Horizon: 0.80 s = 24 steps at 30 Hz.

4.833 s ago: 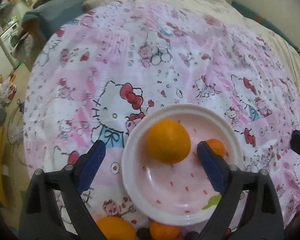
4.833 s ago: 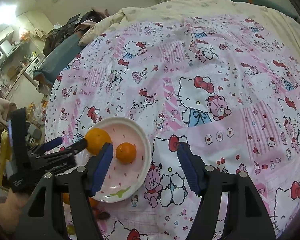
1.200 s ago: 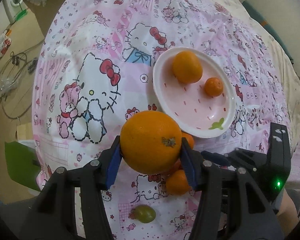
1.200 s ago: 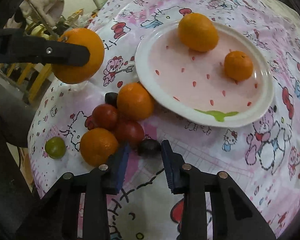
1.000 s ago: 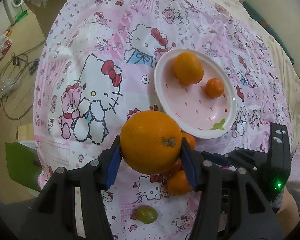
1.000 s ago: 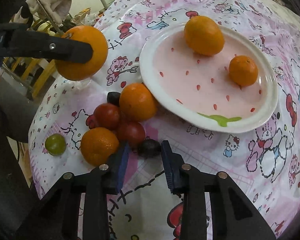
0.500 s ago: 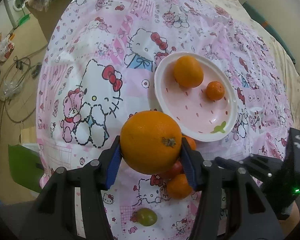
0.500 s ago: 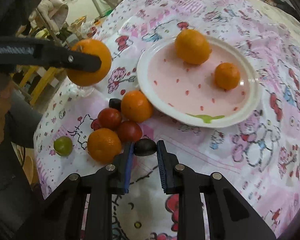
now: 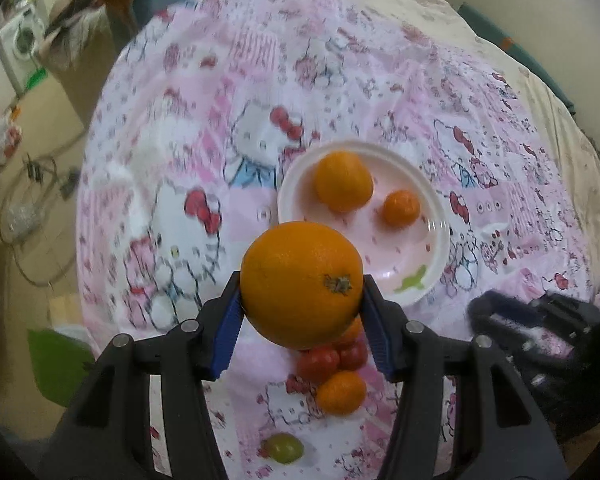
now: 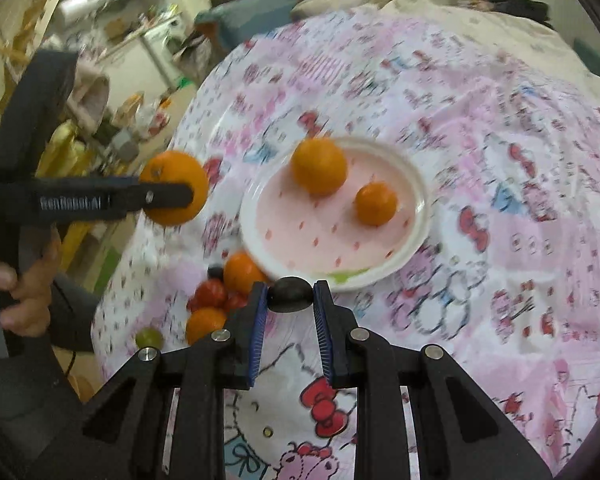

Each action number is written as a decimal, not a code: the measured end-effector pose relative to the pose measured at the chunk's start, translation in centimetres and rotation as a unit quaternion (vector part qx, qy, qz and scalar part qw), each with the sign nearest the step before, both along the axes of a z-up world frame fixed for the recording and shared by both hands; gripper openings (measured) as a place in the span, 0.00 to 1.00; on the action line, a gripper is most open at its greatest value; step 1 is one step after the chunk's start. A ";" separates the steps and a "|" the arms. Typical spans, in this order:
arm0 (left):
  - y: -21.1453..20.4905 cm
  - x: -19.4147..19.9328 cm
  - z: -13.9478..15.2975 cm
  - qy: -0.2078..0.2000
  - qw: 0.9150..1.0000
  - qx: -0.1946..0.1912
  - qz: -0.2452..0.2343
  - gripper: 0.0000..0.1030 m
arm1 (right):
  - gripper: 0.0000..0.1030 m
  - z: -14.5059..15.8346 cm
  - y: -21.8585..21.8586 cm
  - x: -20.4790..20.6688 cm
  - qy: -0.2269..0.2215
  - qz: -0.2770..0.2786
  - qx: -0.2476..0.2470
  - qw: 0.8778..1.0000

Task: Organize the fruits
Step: 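Lower the orange and grape onto the plate and open both tools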

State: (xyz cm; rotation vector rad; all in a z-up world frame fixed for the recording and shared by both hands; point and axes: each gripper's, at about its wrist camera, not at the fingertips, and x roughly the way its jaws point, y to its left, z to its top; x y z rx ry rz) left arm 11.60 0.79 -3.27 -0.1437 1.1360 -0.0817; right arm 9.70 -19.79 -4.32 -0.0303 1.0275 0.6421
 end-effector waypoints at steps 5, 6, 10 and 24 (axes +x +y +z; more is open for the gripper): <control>-1.0 1.8 0.6 -0.007 0.999 0.023 -0.028 0.50 | 0.24 1.8 -2.5 2.3 -0.004 -0.060 0.030 0.998; -1.2 2.2 0.5 -0.007 0.999 0.027 -0.033 0.50 | 0.24 1.9 -2.9 2.7 -0.003 -0.069 0.036 0.997; -2.3 3.7 -0.9 0.009 0.999 0.024 -0.047 0.50 | 0.24 1.9 -4.3 4.6 0.005 -0.094 0.048 0.994; -4.7 7.3 -8.0 0.076 0.994 0.044 -0.067 0.50 | 0.24 -1.1 -4.4 9.8 0.033 -0.111 0.027 0.993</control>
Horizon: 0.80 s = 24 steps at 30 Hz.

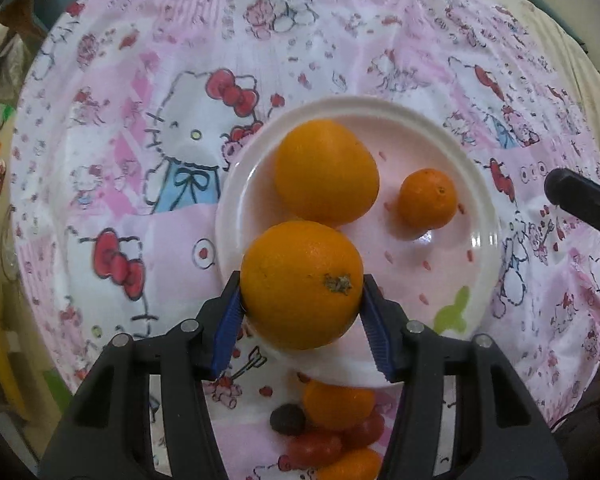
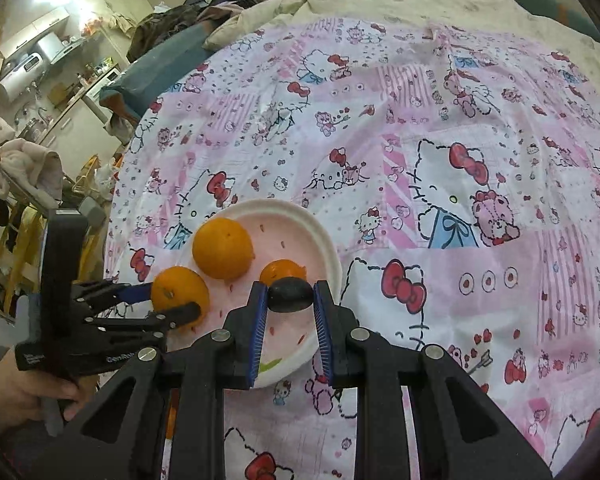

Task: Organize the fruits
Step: 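Lower the orange and grape onto the plate and open both tools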

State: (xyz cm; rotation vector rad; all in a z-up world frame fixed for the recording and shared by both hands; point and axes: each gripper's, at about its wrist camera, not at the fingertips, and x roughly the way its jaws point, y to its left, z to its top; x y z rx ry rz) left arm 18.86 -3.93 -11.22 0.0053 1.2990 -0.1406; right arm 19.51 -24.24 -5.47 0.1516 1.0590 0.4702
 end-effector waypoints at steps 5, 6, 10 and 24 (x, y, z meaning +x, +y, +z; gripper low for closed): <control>-0.3 1.0 -0.4 0.003 1.000 0.000 -0.001 0.50 | 0.24 -0.8 0.3 1.4 0.006 0.001 -0.007 1.000; -0.3 1.2 -0.4 0.003 1.000 -0.001 -0.001 0.50 | 0.24 -1.0 0.4 1.6 0.007 0.000 -0.008 1.000; -0.7 1.9 -0.5 0.004 1.000 0.000 -0.004 0.50 | 0.24 -2.1 1.1 2.7 0.016 0.005 -0.011 1.000; -2.2 2.2 -0.6 -0.011 0.999 0.016 -0.030 0.54 | 0.25 -5.2 2.9 5.1 0.033 0.010 -0.011 0.999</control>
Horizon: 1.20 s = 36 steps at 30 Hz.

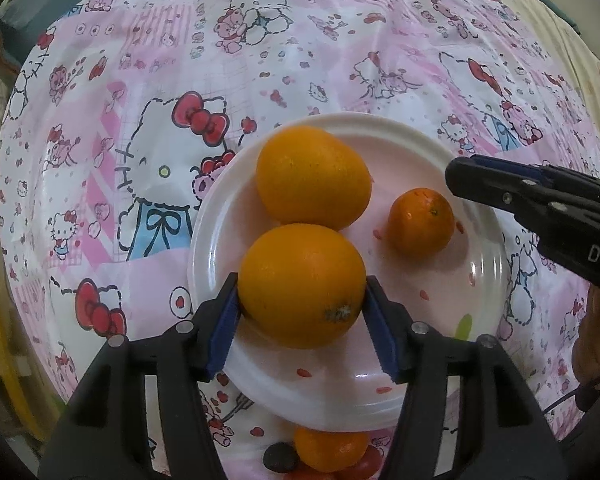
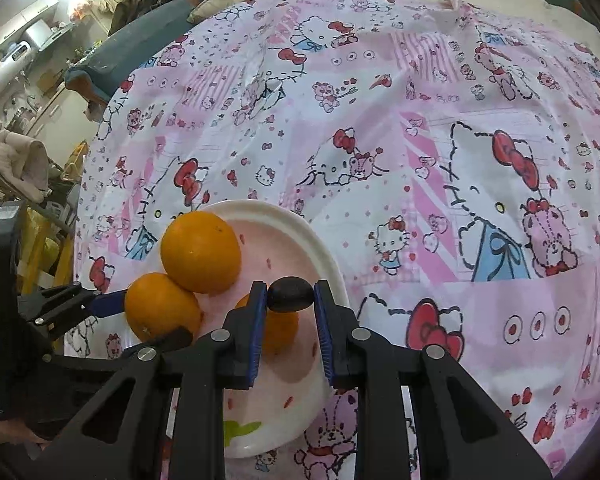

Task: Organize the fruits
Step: 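Lower the orange and grape onto the plate and open both tools, then withdraw both tools from the plate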

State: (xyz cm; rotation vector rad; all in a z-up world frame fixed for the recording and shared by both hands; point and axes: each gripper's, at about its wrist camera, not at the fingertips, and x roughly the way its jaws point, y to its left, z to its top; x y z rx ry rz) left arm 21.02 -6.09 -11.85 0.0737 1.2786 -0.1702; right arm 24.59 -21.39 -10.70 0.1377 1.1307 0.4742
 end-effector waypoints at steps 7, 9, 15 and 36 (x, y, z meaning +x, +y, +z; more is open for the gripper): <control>0.9 -0.1 0.6 -0.007 1.000 -0.020 0.009 0.70 | 0.27 0.3 -0.2 0.1 0.004 -0.002 0.020 1.000; 1.3 -0.2 1.0 -0.018 0.999 -0.020 0.017 0.83 | 0.27 0.5 -0.3 0.0 0.001 -0.002 0.021 1.000; 2.8 -0.4 1.8 -0.018 0.998 -0.050 0.040 0.85 | 0.51 1.2 -0.8 -0.2 -0.008 -0.009 0.021 1.000; 5.7 -5.5 8.6 -0.114 0.990 -0.035 0.076 0.85 | 0.84 7.1 -2.6 -5.8 -0.059 -0.044 0.030 0.997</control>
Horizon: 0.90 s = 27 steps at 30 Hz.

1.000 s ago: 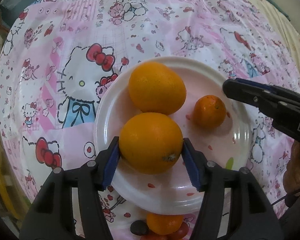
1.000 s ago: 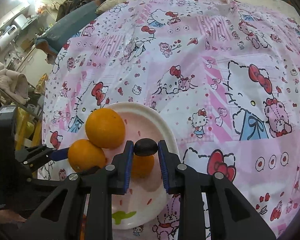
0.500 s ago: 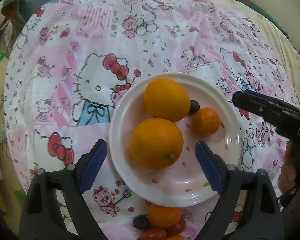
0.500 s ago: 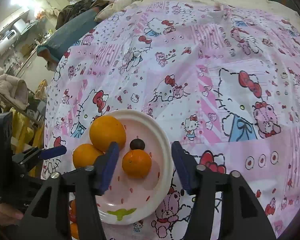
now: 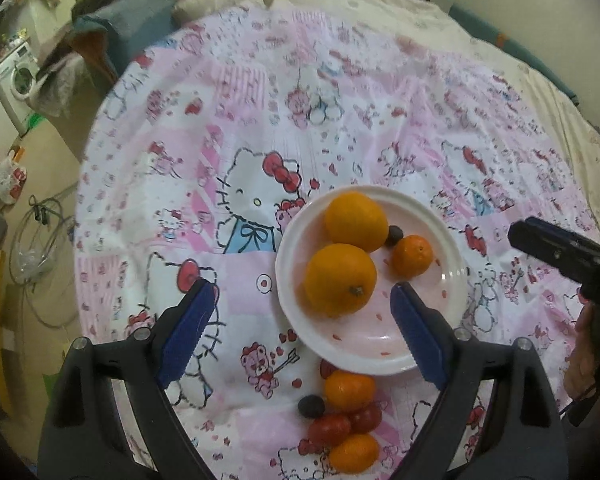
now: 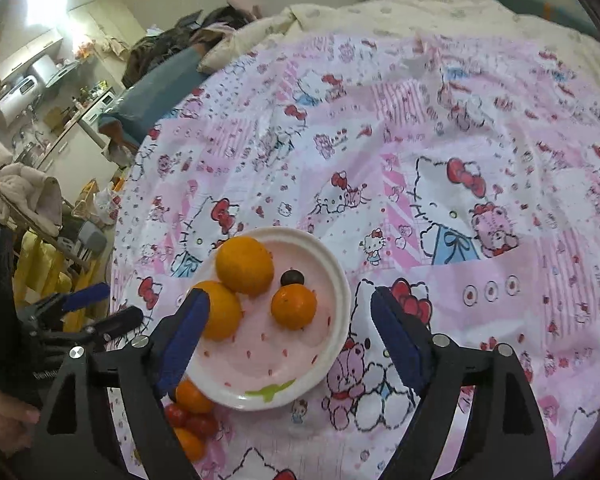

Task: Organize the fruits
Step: 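Withdraw both tools from the plate, then grasp a red cherry tomato with the left tool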

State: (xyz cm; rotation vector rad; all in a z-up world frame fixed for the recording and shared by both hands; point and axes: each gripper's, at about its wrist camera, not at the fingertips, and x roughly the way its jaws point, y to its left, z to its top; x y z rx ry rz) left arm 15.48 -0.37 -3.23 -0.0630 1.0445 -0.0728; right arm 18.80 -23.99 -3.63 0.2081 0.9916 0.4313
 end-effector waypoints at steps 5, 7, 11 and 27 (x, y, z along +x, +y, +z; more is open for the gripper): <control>0.4 -2.5 1.5 -0.009 1.000 -0.011 0.007 0.85 | 0.85 0.6 -0.8 -2.6 0.006 -0.013 0.021 1.000; 0.6 -3.9 2.1 -0.018 1.000 -0.010 0.009 0.85 | 0.85 0.9 -0.9 -3.7 0.005 -0.015 0.025 1.000; 1.7 -6.7 2.6 -0.018 0.999 -0.023 0.027 0.85 | 0.85 1.5 -1.2 -6.6 -0.001 -0.020 0.027 0.999; 4.4 -8.5 -0.5 0.007 0.995 -0.058 0.082 0.85 | 0.85 -1.3 -1.0 -10.2 0.034 -0.061 0.014 0.997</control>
